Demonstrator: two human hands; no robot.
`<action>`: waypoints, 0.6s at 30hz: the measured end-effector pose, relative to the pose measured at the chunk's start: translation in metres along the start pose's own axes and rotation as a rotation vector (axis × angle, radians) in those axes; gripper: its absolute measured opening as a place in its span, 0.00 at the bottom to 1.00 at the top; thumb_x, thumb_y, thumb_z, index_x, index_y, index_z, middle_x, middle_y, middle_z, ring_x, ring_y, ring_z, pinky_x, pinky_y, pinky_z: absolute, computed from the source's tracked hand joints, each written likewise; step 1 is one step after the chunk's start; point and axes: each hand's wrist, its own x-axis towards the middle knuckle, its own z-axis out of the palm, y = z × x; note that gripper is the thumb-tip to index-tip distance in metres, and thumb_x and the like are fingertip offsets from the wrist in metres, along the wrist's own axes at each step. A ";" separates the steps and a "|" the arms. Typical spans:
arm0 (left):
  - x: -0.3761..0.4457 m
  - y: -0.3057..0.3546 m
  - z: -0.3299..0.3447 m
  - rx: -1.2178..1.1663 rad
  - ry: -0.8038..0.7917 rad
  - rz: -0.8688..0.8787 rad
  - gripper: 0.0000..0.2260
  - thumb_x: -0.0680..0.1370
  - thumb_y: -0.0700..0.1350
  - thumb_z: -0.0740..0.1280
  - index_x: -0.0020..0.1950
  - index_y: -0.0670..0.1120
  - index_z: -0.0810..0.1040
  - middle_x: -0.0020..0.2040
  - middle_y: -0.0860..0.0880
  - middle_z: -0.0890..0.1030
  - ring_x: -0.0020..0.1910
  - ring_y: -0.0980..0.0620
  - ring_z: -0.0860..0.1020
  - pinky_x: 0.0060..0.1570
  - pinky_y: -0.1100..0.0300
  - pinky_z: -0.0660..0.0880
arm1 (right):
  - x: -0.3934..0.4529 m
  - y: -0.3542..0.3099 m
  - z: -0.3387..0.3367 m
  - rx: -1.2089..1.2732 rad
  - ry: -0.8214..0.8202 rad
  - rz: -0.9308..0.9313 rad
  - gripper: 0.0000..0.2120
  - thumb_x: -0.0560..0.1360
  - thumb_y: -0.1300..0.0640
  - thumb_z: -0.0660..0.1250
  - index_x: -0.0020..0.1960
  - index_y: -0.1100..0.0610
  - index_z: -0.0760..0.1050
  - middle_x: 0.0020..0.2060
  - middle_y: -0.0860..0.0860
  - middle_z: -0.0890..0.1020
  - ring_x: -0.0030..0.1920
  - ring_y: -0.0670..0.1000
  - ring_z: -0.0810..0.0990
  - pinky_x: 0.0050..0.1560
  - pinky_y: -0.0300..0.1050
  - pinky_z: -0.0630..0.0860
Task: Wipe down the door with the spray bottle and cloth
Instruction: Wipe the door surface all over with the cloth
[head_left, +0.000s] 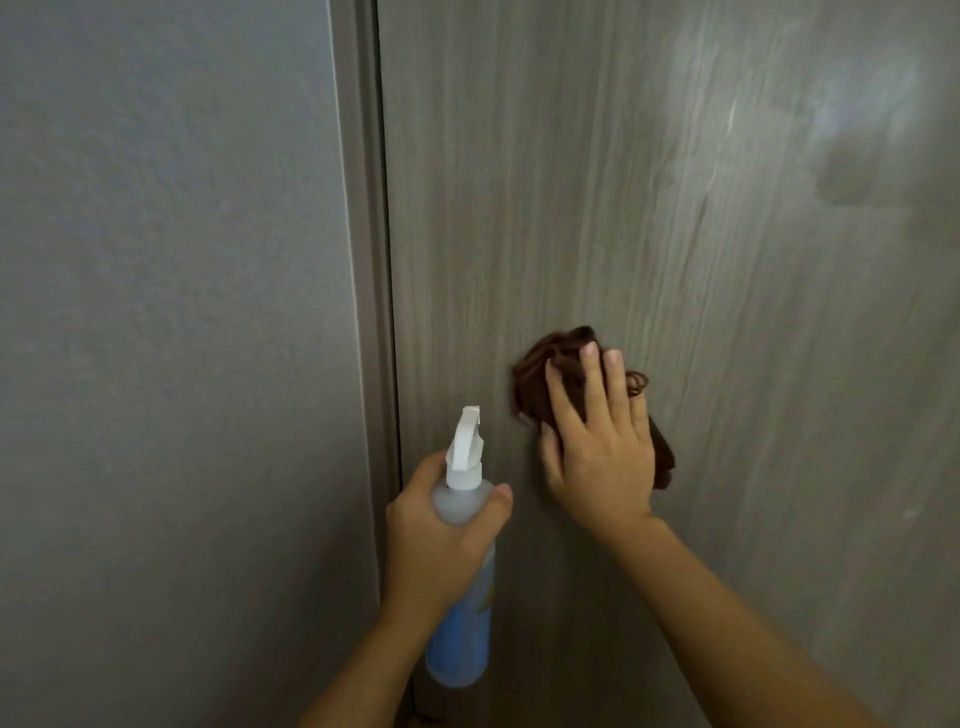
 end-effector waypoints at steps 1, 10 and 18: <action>-0.001 -0.002 0.000 0.009 0.000 0.007 0.15 0.70 0.57 0.76 0.52 0.51 0.82 0.41 0.51 0.84 0.40 0.49 0.84 0.42 0.48 0.83 | -0.008 -0.005 0.004 -0.003 -0.021 -0.036 0.30 0.79 0.52 0.68 0.79 0.54 0.66 0.82 0.59 0.56 0.83 0.60 0.49 0.80 0.58 0.48; -0.003 -0.014 -0.016 0.011 0.068 -0.033 0.13 0.70 0.54 0.79 0.51 0.51 0.82 0.41 0.53 0.84 0.40 0.54 0.84 0.39 0.61 0.80 | -0.012 -0.006 0.018 -0.065 -0.093 -0.422 0.29 0.79 0.51 0.70 0.78 0.54 0.68 0.80 0.60 0.62 0.80 0.60 0.59 0.80 0.57 0.53; 0.000 -0.008 -0.028 -0.052 0.088 -0.048 0.13 0.69 0.55 0.79 0.45 0.48 0.81 0.37 0.48 0.83 0.35 0.51 0.83 0.35 0.57 0.81 | 0.131 -0.021 -0.021 -0.059 -0.008 -0.294 0.32 0.82 0.43 0.58 0.82 0.55 0.60 0.82 0.61 0.56 0.82 0.61 0.52 0.82 0.58 0.45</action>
